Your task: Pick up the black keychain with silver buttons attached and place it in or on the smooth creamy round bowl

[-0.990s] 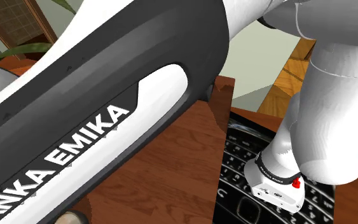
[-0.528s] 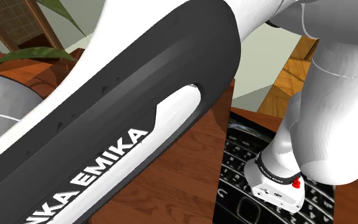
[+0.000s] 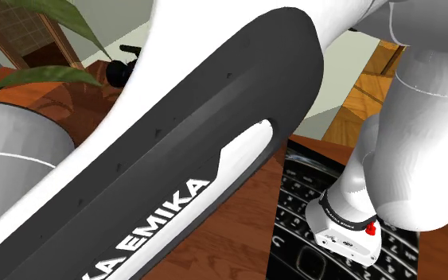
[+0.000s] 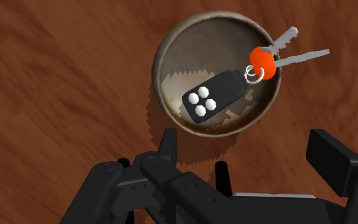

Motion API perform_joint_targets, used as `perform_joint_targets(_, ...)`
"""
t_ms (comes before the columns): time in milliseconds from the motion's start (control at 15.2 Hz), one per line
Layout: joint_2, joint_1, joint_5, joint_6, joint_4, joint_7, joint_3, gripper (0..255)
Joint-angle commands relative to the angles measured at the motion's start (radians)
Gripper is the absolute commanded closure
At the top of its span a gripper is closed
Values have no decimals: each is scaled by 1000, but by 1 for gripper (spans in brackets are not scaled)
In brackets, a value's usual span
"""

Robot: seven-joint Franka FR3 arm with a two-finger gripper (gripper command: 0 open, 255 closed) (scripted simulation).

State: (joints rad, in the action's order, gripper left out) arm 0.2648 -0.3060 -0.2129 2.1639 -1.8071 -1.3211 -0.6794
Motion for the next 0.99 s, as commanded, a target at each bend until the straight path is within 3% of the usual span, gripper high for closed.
perform_joint_targets(0,48,8,8,-90,-36,3,7,0)
perform_joint_targets(132,87,-3,-11,-116,23,9,22,0)
perform_joint_targets(396,43,-3,27,-227,102,34,17,0)
perform_joint_targets(924,43,-3,27,-227,102,33,17,0)
